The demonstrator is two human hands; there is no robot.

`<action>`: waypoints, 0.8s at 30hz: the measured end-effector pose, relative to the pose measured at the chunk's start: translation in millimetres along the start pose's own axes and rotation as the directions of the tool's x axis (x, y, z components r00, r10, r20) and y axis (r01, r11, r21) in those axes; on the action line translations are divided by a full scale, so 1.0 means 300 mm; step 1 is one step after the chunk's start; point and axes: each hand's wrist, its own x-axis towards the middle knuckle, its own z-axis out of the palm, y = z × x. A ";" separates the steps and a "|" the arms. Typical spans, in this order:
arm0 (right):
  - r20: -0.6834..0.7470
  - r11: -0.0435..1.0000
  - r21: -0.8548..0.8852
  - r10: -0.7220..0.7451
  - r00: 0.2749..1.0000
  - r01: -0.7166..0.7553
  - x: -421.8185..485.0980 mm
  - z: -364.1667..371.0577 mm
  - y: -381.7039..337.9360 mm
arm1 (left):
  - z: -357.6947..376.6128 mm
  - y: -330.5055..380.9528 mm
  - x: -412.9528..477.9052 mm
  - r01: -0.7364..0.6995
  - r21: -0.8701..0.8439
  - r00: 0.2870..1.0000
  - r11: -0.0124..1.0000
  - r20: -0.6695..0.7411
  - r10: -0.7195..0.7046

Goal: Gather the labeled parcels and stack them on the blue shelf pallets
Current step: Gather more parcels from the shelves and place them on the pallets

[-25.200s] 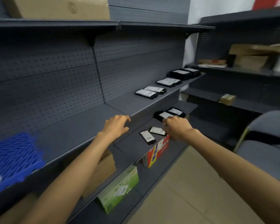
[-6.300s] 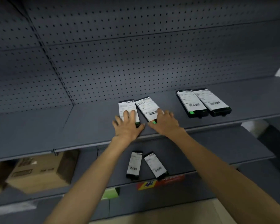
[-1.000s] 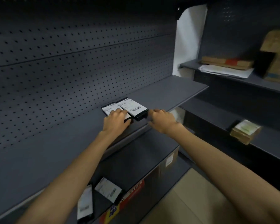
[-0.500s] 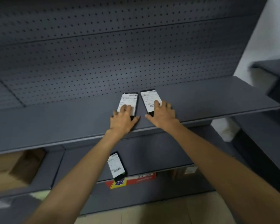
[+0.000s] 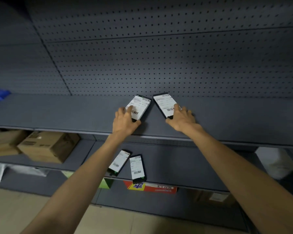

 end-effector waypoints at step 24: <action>0.118 0.662 0.067 -0.748 0.653 0.746 -0.294 0.504 -1.933 | -0.939 -1.672 -0.527 0.580 -0.021 0.722 0.814 -0.450 -0.526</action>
